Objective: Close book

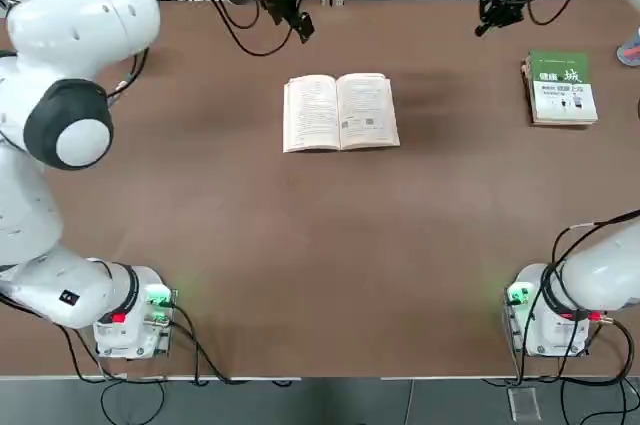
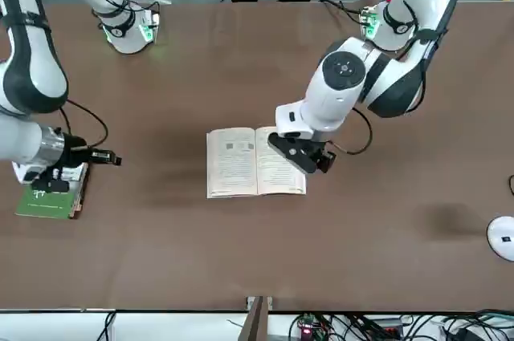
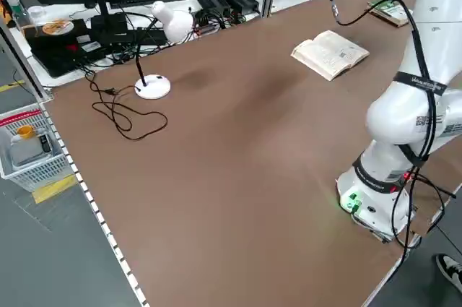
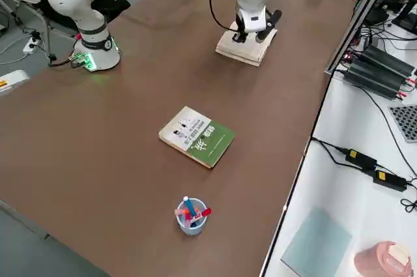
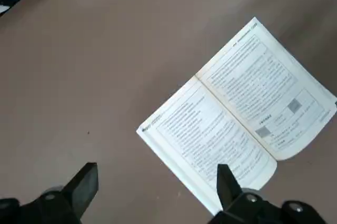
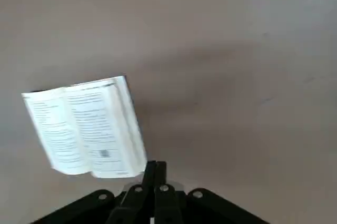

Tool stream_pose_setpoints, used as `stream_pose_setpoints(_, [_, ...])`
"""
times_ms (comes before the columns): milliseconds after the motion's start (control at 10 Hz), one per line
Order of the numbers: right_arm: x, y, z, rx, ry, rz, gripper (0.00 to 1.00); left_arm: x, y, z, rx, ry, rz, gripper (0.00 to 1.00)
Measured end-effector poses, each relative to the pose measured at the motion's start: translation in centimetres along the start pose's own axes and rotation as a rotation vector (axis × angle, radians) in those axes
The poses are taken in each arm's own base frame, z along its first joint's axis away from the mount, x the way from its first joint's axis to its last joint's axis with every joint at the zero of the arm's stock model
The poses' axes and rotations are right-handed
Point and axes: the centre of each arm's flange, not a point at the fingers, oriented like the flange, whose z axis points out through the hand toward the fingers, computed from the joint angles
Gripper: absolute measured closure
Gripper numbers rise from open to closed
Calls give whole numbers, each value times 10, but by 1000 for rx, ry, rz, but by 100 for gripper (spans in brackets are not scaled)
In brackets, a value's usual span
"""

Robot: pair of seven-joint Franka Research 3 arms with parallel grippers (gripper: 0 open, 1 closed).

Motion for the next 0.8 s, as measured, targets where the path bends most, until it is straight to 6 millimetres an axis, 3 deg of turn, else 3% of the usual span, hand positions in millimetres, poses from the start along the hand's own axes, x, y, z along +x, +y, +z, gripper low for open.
stream_pose_setpoints(500, [4,-19,52,165,-88,42,99,7,0,35,-10,17,39,0])
stream_pose_setpoints(800, [0,-19,83,285,-128,-24,99,9,10,55,-19,16,56,0])
